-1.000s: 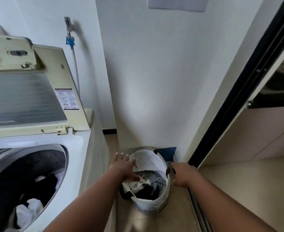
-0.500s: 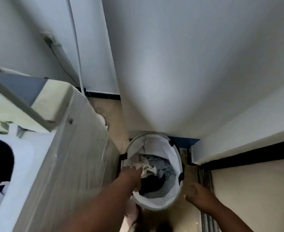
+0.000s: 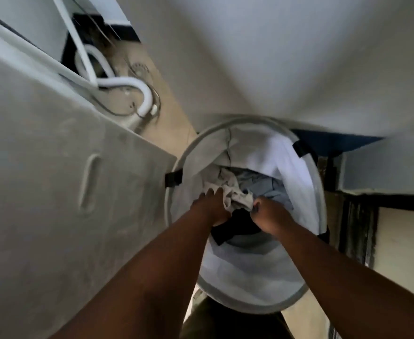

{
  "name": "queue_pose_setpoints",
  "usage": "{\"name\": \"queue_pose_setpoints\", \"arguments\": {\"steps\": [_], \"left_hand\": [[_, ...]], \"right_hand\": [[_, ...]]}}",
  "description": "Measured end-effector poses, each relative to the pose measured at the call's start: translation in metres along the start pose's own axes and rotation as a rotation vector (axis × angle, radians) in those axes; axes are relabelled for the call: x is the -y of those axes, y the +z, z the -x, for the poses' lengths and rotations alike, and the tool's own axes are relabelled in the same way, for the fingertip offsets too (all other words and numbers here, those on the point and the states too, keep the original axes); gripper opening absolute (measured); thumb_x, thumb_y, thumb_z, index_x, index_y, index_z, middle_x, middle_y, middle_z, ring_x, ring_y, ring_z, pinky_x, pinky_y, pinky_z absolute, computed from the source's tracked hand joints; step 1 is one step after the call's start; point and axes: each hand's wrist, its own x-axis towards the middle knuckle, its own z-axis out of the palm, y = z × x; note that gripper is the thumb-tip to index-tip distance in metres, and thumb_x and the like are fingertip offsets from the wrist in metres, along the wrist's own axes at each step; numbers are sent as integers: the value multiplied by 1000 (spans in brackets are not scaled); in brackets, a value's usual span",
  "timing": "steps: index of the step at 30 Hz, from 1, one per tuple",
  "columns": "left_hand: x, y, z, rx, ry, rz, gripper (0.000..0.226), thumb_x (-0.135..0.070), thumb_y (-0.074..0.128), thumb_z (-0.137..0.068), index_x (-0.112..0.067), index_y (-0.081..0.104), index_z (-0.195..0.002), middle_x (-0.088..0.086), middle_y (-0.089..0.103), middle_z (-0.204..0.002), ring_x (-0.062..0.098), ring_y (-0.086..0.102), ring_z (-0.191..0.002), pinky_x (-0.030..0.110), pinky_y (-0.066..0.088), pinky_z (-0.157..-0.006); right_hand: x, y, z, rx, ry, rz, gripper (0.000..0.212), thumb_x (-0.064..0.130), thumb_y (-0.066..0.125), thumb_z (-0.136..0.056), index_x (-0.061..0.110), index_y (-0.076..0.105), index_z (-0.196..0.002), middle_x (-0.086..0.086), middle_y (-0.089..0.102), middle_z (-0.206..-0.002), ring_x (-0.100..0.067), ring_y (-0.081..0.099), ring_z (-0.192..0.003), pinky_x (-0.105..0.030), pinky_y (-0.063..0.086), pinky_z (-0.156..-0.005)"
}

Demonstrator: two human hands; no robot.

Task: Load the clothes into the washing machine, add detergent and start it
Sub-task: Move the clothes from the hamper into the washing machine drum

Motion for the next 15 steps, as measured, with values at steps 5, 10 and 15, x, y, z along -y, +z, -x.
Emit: {"name": "queue_pose_setpoints", "arguments": {"steps": [5, 10, 15], "left_hand": [[17, 26, -71, -113, 38, -200, 90, -58, 48, -87, -15, 2, -153, 17, 3, -159, 41, 3, -145, 48, 13, -118], [24, 46, -101, 4, -1, 50, 114, -47, 70, -79, -18, -13, -151, 15, -5, -160, 38, 5, -146, 46, 17, -118], [25, 48, -88, 14, -141, 360, 94, -25, 64, -87, -12, -2, -153, 18, 22, -156, 31, 32, -139, 32, 32, -109]], "right_hand": [[-6, 28, -67, -67, 90, 115, 41, 28, 52, -90, 14, 45, -128, -18, 49, -128, -38, 52, -117, -42, 45, -92], [-9, 65, -110, 11, 91, -109, 59, 28, 65, -83, 13, 38, -133, -19, 52, -128, -36, 55, -115, -39, 49, -91], [-15, 78, -104, 93, 40, -71, 60, 25, 57, -88, 19, 31, -141, -15, 51, -135, -34, 55, -116, -38, 48, -93]]}}
